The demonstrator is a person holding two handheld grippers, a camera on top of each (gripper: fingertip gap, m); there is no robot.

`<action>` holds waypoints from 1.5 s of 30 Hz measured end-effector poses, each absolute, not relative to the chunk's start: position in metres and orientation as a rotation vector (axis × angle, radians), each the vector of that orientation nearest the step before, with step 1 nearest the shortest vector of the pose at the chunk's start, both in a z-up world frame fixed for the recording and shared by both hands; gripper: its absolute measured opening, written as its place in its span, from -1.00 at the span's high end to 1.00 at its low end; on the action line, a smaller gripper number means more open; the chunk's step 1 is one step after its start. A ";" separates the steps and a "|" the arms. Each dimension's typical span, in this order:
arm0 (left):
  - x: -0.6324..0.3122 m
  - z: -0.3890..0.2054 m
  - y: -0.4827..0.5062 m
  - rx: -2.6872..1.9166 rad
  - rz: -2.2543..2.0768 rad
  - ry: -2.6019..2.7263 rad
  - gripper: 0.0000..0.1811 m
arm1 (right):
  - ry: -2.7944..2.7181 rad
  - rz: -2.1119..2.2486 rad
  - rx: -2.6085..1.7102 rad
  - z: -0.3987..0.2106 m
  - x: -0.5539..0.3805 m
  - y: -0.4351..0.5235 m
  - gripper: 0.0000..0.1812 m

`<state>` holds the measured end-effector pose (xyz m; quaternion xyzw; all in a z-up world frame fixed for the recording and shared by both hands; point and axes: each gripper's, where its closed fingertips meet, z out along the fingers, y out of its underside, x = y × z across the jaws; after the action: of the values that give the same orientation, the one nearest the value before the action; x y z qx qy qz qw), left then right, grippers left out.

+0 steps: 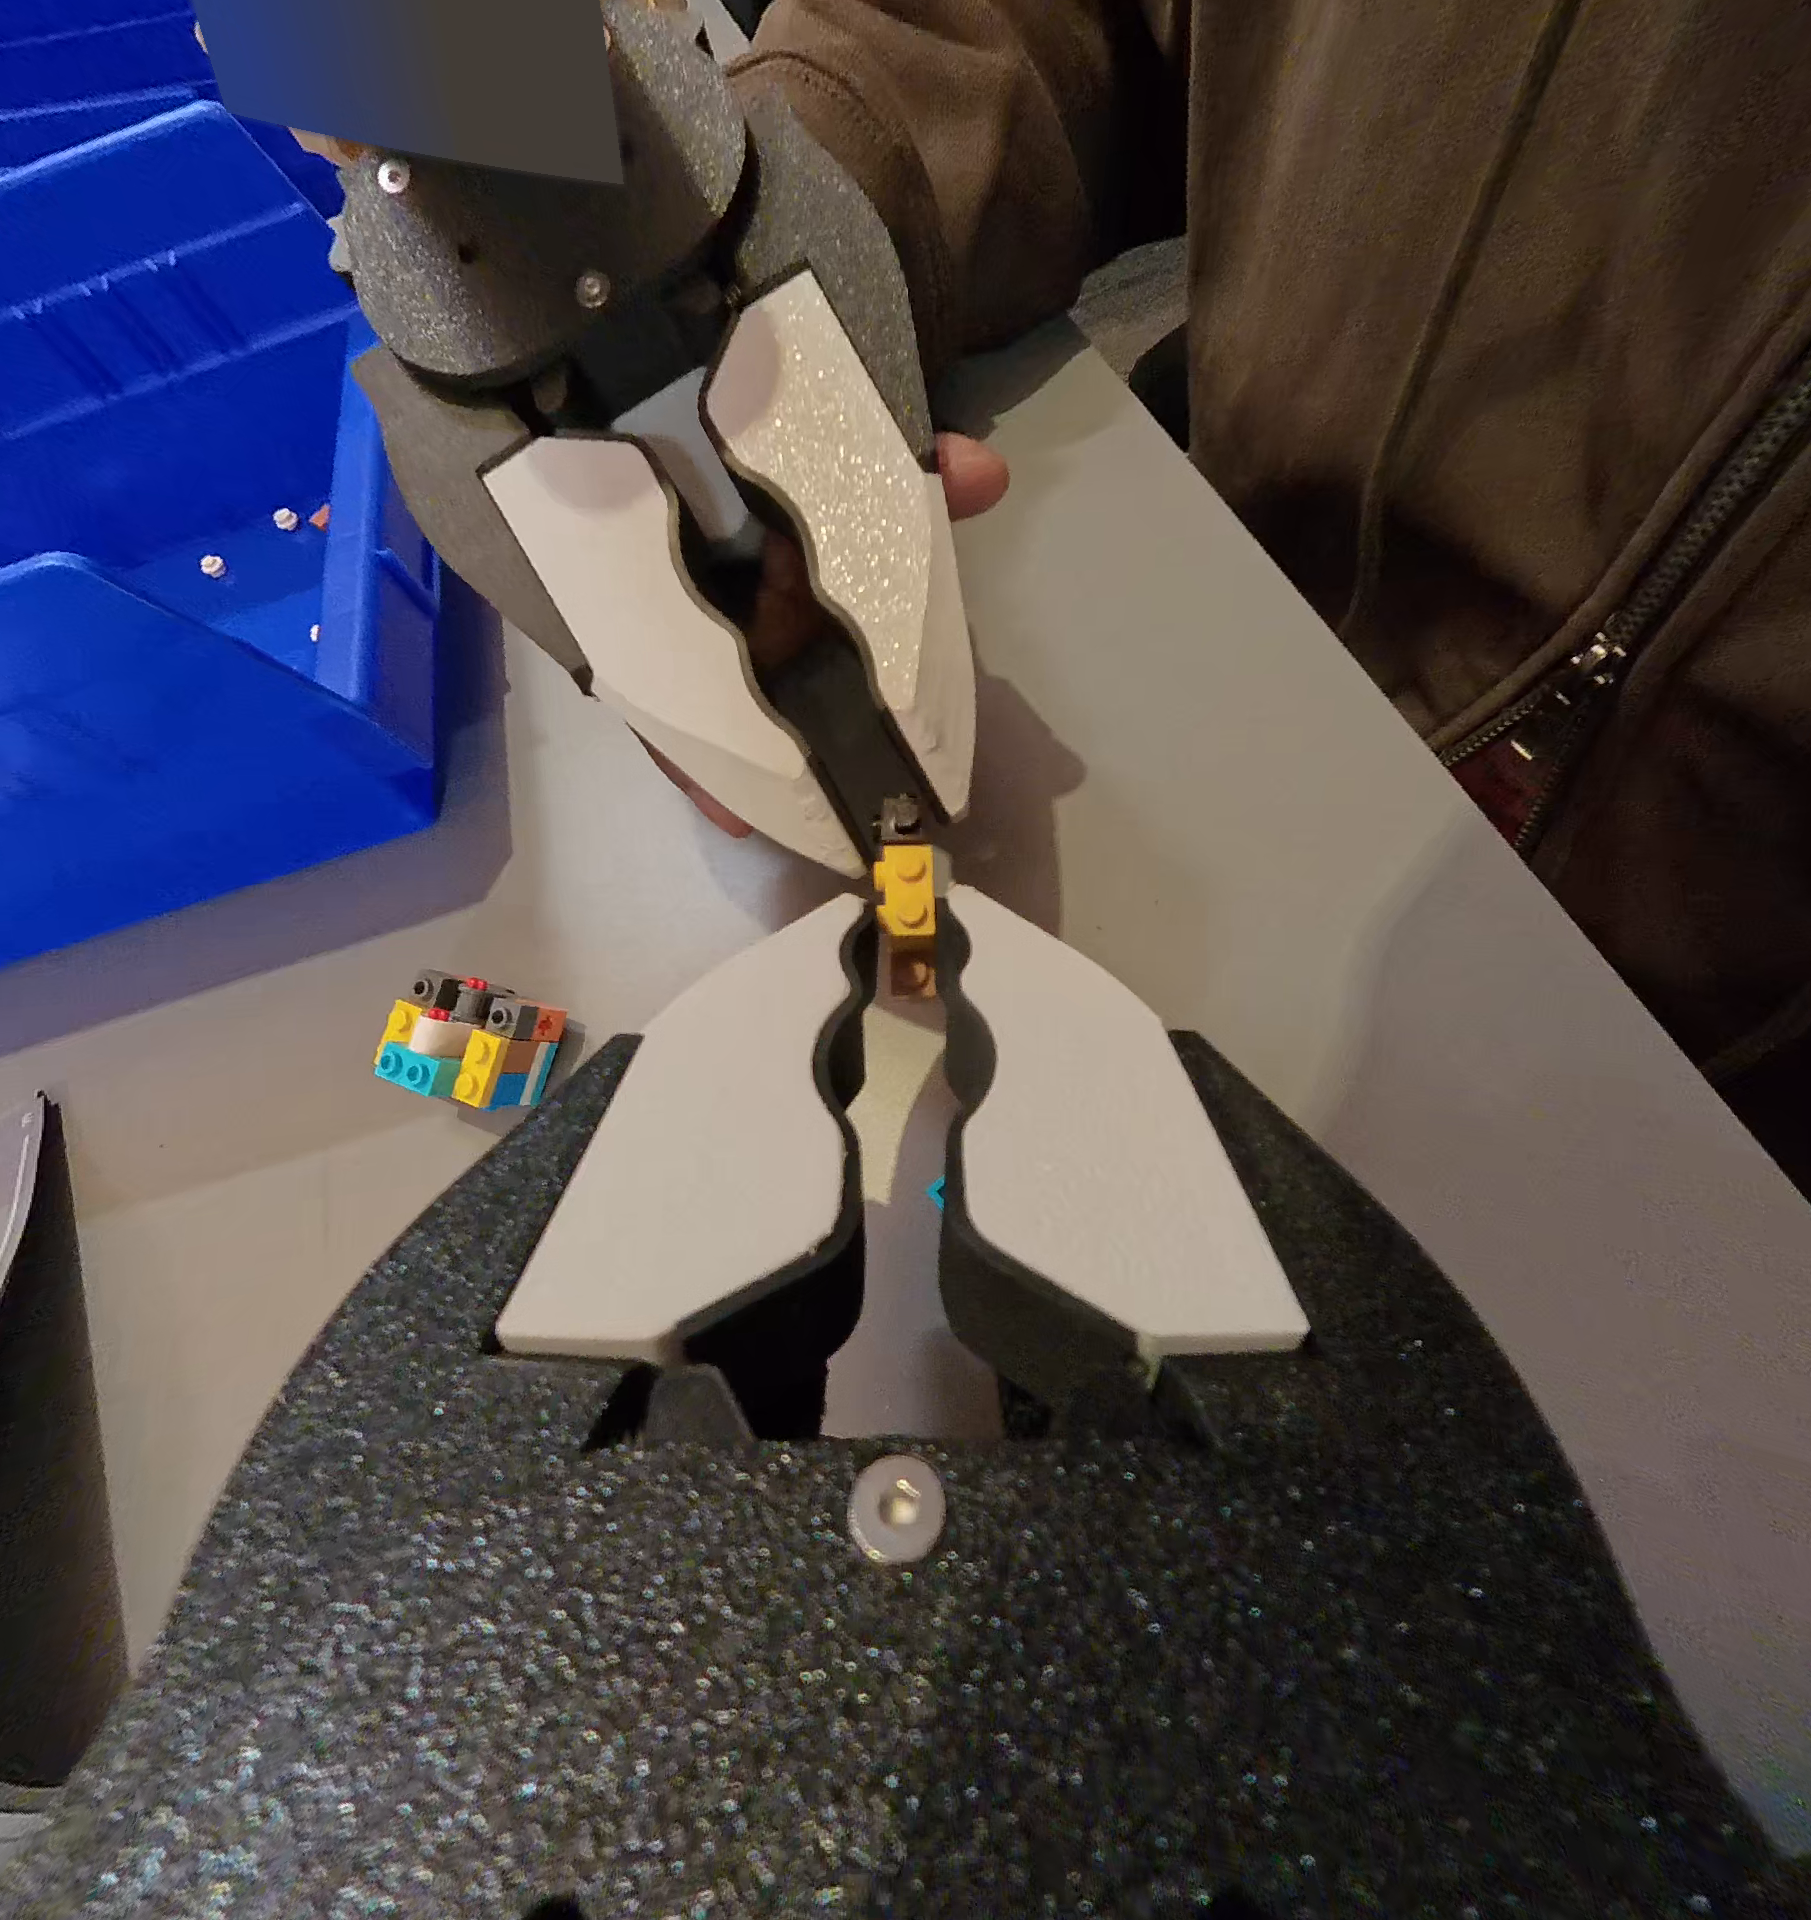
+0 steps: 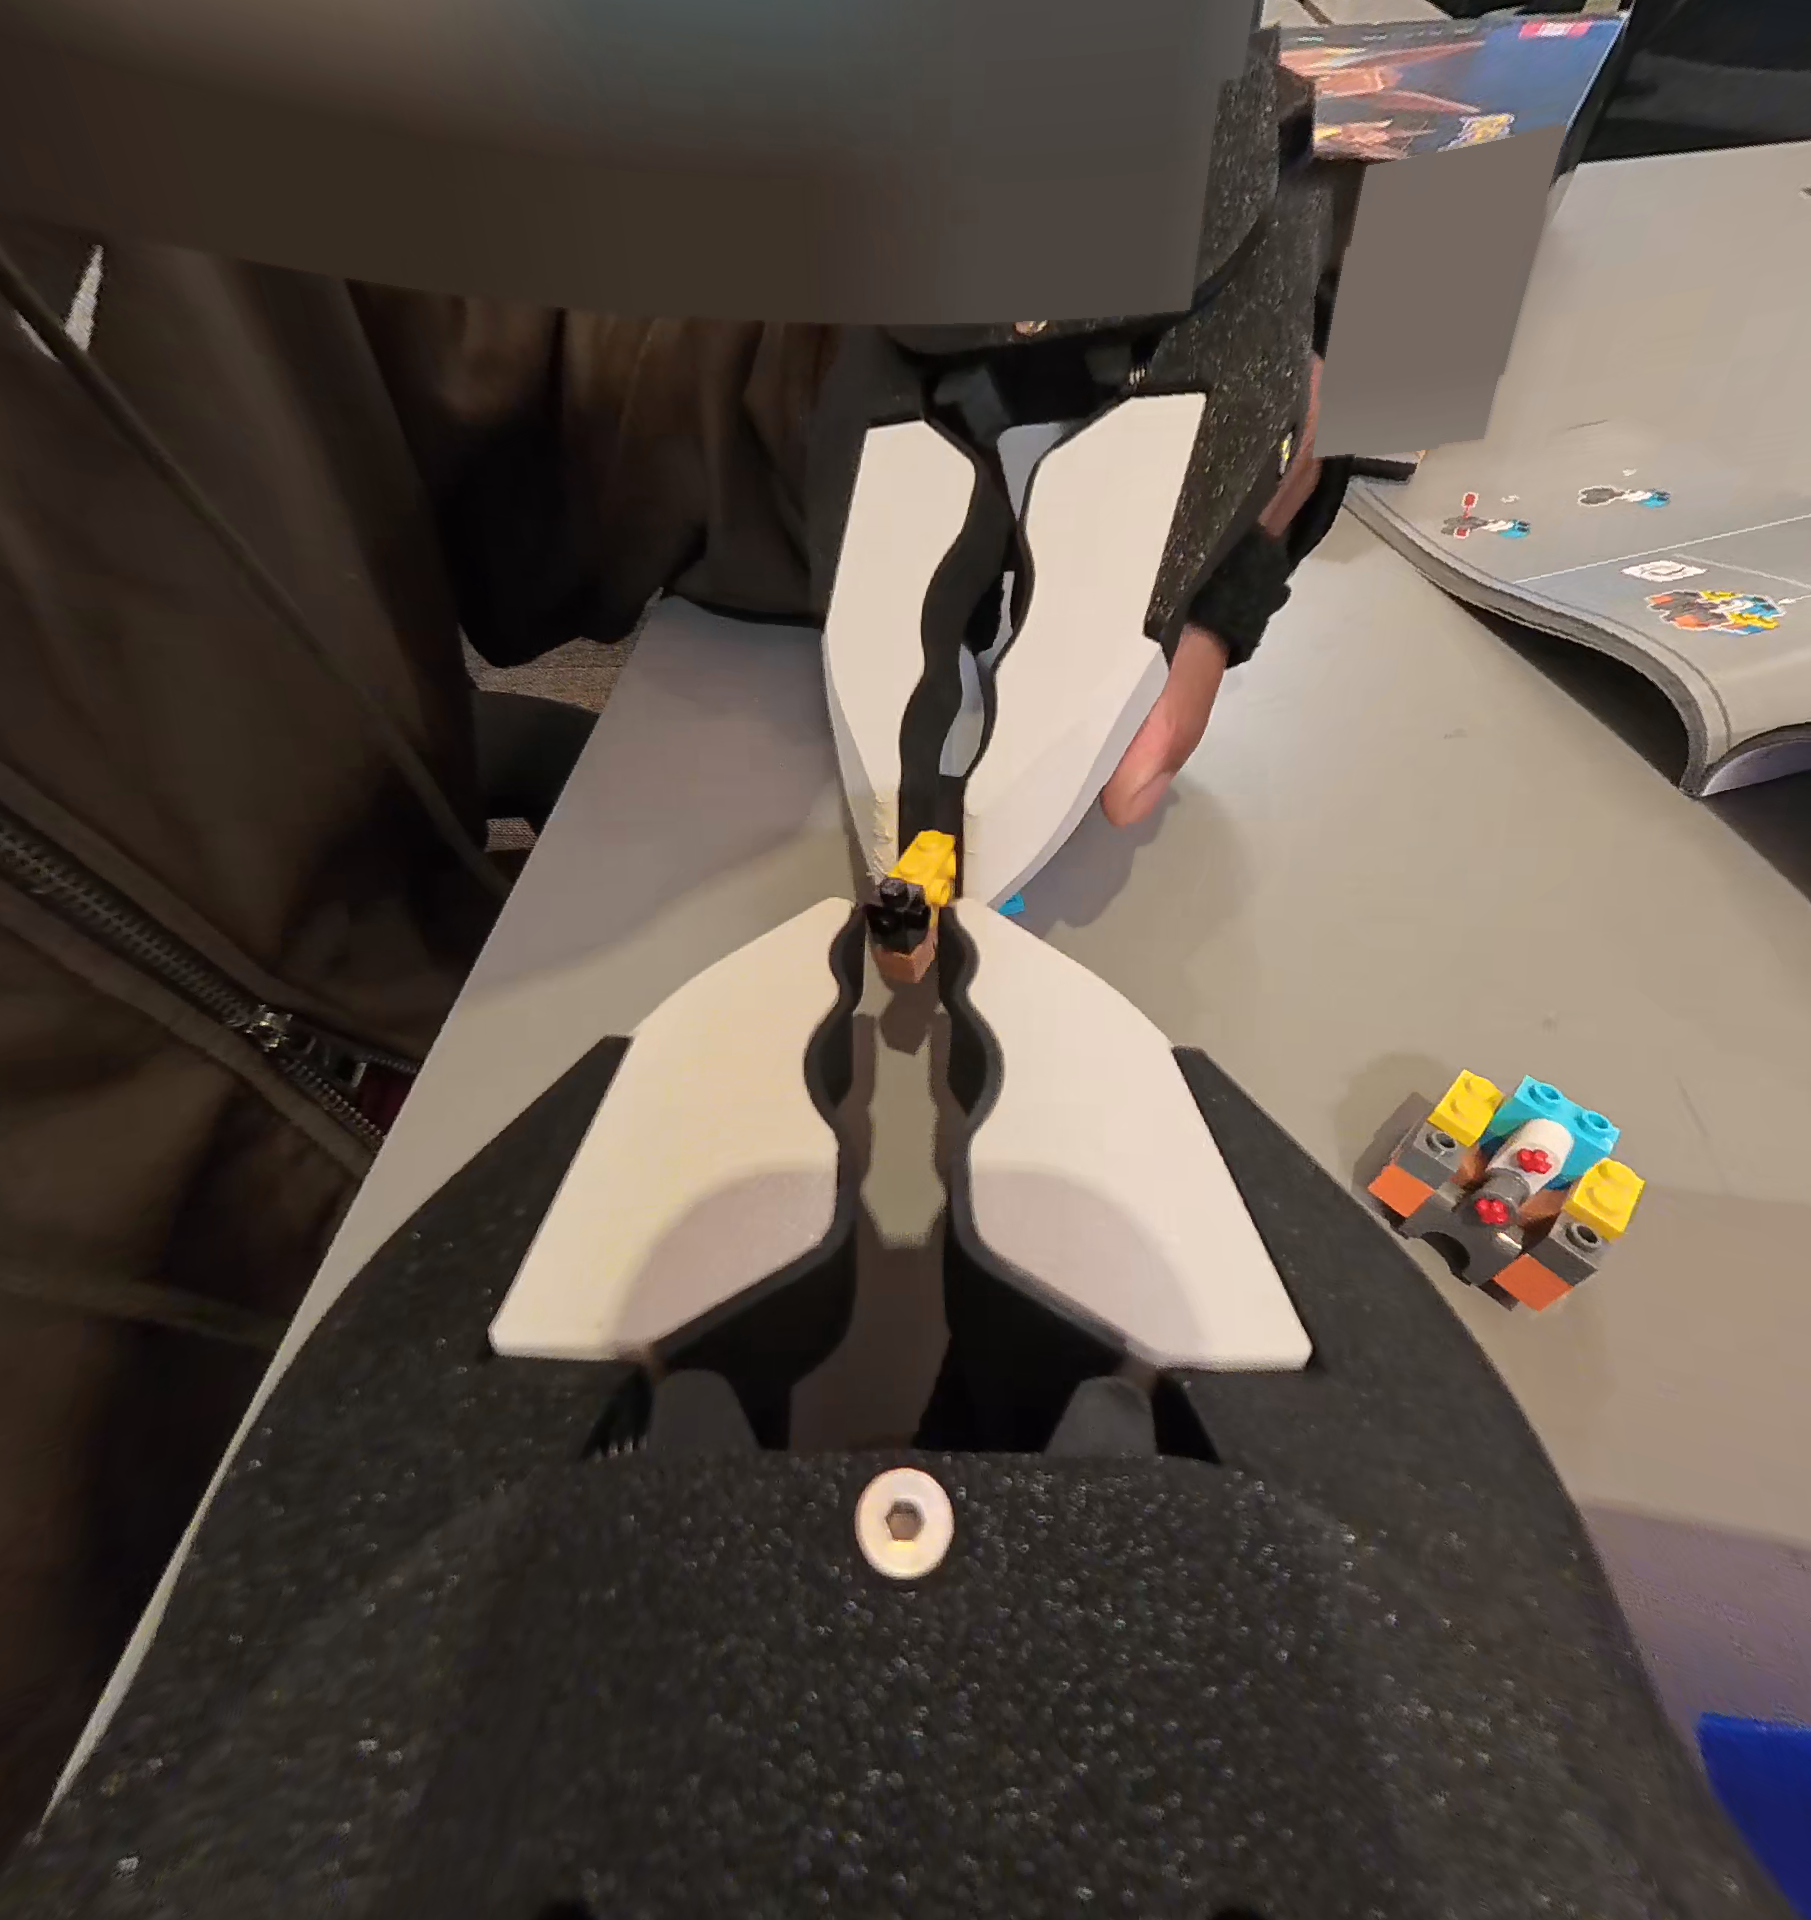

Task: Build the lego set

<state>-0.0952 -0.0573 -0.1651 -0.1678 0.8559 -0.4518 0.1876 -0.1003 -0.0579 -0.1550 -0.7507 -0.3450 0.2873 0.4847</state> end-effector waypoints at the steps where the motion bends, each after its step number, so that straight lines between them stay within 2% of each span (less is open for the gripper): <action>1: -0.095 -0.165 -0.057 -0.474 -1.271 2.408 0.89 | -0.840 0.699 -1.828 -0.155 -0.100 -0.058 0.85; 12: -0.093 -0.164 -0.053 -0.511 -1.275 2.397 0.89 | -0.852 0.626 -1.807 -0.155 -0.095 -0.055 0.75; 25: -0.087 -0.163 -0.031 -0.715 -1.221 2.388 0.89 | -1.208 -0.348 -1.375 -0.153 -0.073 -0.031 0.61; 38: -0.088 -0.154 -0.029 -0.739 -1.232 2.368 0.89 | -1.302 -0.654 -1.153 -0.149 -0.089 -0.022 0.50; 45: -0.089 -0.155 -0.030 -0.749 -1.248 2.380 0.89 | -1.314 -0.671 -1.137 -0.149 -0.092 -0.020 0.53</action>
<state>-0.0891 -0.0303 -0.1551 -0.2643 0.8400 -0.4405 0.1748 -0.0916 -0.0198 -0.1492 -0.4899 -0.5659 -0.2889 0.5969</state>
